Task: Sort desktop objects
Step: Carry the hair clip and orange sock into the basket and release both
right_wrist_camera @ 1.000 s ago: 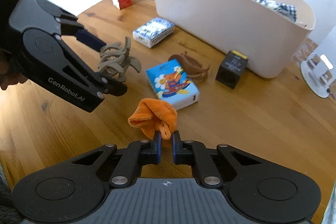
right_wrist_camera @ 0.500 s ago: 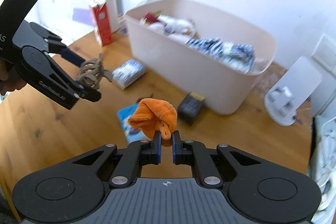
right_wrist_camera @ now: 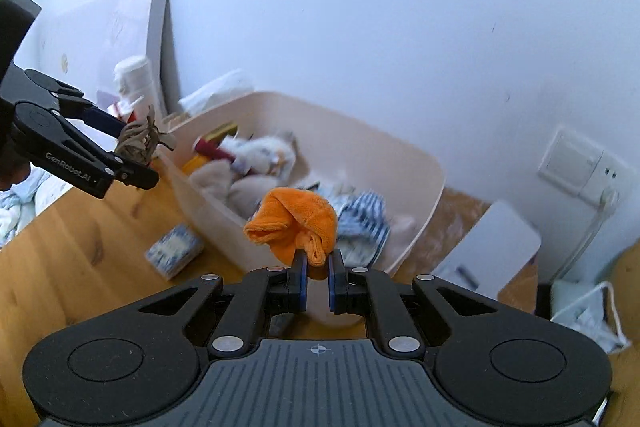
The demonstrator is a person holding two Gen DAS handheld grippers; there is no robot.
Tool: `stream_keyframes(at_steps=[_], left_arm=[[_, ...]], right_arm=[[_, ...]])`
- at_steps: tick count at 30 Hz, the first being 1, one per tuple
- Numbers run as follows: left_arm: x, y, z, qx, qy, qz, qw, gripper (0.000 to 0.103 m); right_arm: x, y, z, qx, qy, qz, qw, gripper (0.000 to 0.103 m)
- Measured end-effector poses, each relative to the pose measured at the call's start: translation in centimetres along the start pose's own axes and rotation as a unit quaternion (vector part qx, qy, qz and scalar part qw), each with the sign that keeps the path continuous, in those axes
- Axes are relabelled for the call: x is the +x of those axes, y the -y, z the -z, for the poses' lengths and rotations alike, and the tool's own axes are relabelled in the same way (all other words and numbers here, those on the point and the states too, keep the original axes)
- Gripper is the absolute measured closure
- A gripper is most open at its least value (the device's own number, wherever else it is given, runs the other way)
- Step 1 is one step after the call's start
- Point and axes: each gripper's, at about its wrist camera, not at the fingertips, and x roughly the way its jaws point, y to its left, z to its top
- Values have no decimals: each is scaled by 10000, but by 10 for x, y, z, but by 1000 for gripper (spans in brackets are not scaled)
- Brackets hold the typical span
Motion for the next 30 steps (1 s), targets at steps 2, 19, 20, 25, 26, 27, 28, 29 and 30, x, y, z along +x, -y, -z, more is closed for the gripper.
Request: stream_keyframes(at_steps=[2,19,20,25,26,27,28,29,30], left_arm=[[-1,0,-9,-6,72,46,10000,21],[36,17,-63,263,153,122,9995,20],[40,17,-65,283,134,110,9994,20],[57,17,-69,282,-15,141,9995,20],[60,17,-70,280,-45,160,9995,20],[62,17,-69,272,-68,165,9995,20],[65,18,-70,268,-76,155,9995,20],[67,19,-70,260,-69,109,9996,20],[69,19,-69,264,-66,67,9996,20]], right_arm=[[2,6,-8,1,61,38,10000,93],[54,17,-58,176,-5,133,9998,93],[59,16,-60,166,-29,141,9998,93],[81,17,-64,288,-218,136,9993,93],[85,18,-65,331,-279,112,9990,93],[90,19,-65,400,-370,60,9985,92],[94,20,-66,469,-439,33,9979,91],[97,20,-66,500,-480,20,9976,86],[99,19,-66,489,-497,27,9976,82]])
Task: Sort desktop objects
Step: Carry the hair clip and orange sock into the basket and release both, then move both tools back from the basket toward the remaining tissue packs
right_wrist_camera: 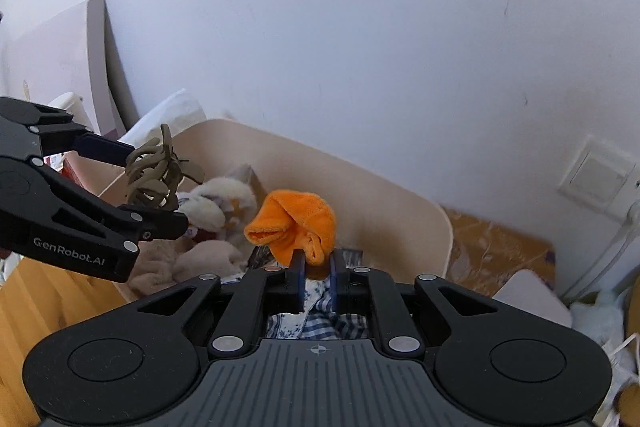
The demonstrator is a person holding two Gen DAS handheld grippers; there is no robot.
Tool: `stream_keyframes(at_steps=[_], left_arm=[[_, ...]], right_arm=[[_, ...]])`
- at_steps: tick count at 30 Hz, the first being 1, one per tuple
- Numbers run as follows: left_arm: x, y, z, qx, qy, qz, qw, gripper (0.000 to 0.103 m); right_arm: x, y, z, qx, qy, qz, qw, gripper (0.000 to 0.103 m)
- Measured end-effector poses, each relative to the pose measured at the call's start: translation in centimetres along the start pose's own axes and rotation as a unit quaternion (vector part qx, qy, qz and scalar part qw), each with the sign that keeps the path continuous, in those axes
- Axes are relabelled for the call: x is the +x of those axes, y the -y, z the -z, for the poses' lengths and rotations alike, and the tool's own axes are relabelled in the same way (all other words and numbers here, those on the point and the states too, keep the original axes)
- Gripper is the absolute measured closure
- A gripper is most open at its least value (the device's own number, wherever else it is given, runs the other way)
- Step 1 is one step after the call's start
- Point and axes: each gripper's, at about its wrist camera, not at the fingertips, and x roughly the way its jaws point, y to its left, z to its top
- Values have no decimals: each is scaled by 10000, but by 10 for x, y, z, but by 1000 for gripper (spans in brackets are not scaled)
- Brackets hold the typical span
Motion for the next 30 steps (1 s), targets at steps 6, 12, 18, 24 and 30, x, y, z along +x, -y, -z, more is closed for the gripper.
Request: stream_keyframes(at_steps=[6,12,18,24,30], left_arm=[[11,-1,4,69,-221,21,9997,17],[7,-6,2,-218,-42,67,9997,14],[3,-2,2,82,59,203,9997,9],[-1,-1,3,158,46,205,9997,9],[-10,1,8,191,57,217,9996,8]], right_arm=[[3,-10,-3,-188,33,74,9998,35],[-1,-16,-6,-304,82,54,9995,17],[-8,-17,-8,-266,155,77,9995,8],[-17,-14,-6,-208,200,145,9995,5],[-26,-14,-2,-130,189,189,9996,0]])
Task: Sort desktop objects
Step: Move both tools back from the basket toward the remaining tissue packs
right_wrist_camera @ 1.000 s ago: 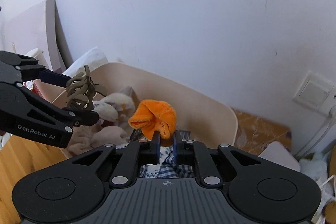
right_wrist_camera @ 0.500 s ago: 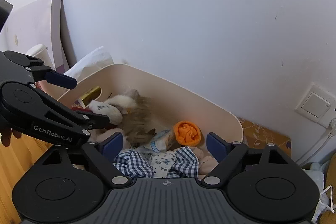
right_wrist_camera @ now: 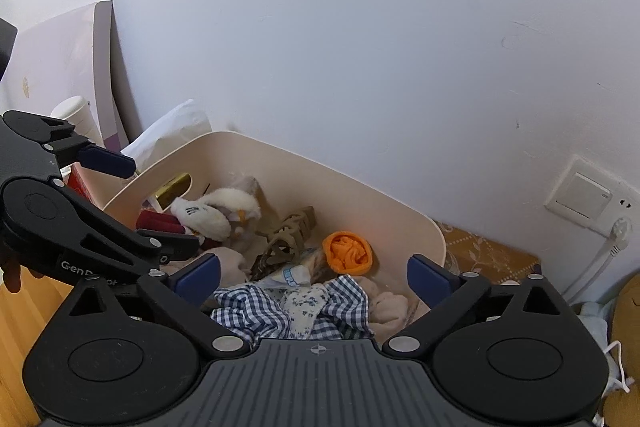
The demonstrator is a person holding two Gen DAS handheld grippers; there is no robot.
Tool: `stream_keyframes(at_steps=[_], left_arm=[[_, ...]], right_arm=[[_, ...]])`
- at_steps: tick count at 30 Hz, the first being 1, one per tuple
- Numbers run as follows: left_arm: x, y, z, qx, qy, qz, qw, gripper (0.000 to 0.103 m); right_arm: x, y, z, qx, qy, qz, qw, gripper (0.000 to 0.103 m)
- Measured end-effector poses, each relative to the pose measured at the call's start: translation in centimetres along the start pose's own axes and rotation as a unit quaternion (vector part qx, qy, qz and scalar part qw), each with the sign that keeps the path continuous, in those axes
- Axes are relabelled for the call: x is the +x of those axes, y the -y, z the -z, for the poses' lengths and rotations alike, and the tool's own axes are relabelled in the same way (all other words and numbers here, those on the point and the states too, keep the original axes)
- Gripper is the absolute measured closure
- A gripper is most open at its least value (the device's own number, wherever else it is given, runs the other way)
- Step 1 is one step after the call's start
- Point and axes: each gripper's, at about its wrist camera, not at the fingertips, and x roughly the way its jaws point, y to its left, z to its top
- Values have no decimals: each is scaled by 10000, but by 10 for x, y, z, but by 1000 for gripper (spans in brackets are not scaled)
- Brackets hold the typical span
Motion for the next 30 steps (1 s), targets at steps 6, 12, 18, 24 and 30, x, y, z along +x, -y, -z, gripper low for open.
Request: stream_keyframes(at_steps=[6,12,18,24,30], left_arm=[[-10,0,7,38,-14,-26,10000,7],[-24,-3,17,11,-12,-24,10000,7],[-33,-8,33,82,-63,-52,9999,7],[-35,-14,54,255,-177,-37,9995,7],[-28,-13,74,406,-392,9,9984,7]], right_arm=[[-12,1,8,13,-30,24,10000,0],[-26,-1,24,65,-102,2,9999,0],[-40,-4,45,221,-153,-47,9996,0],[-49,-14,66,331,-241,-173,9990,0],[-45,-26,86,359,-461,-289,9979,0]])
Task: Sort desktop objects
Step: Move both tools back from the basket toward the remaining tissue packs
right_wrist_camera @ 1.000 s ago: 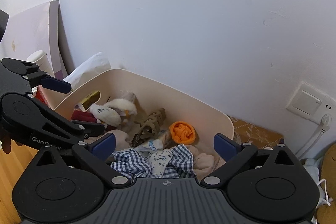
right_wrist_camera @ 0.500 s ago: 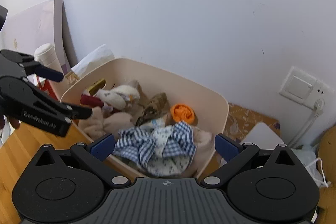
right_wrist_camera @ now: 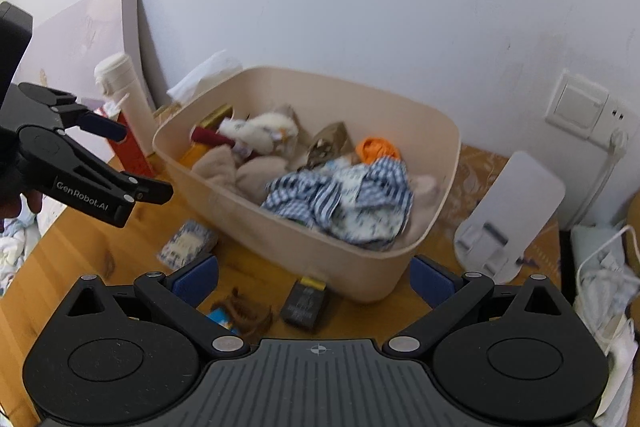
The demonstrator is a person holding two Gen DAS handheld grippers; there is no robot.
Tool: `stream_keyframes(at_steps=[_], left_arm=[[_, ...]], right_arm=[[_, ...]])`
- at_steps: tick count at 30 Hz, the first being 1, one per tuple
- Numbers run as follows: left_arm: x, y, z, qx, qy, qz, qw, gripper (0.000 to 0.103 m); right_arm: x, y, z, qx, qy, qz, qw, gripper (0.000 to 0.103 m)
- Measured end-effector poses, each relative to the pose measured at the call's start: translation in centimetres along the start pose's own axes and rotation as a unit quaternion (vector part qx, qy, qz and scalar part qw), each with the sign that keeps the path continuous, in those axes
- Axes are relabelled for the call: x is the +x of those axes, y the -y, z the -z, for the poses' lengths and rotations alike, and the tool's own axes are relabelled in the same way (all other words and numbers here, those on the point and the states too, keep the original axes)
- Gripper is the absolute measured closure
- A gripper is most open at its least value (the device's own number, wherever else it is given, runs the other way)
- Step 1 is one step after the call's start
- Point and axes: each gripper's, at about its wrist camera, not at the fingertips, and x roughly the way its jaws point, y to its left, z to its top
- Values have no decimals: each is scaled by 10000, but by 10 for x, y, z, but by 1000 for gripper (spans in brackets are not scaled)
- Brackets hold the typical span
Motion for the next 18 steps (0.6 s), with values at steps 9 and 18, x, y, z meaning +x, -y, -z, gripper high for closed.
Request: stream_keyframes(at_steps=[9,18], left_arm=[[23,5,18,173,-327,101,9993,7],[49,5,30,149,-736,400,9964,7]], right_arm=[[28,-14,26,45,-526,-94,9986,0],[55,-30,45,-33,-1035,-433,9937,0]])
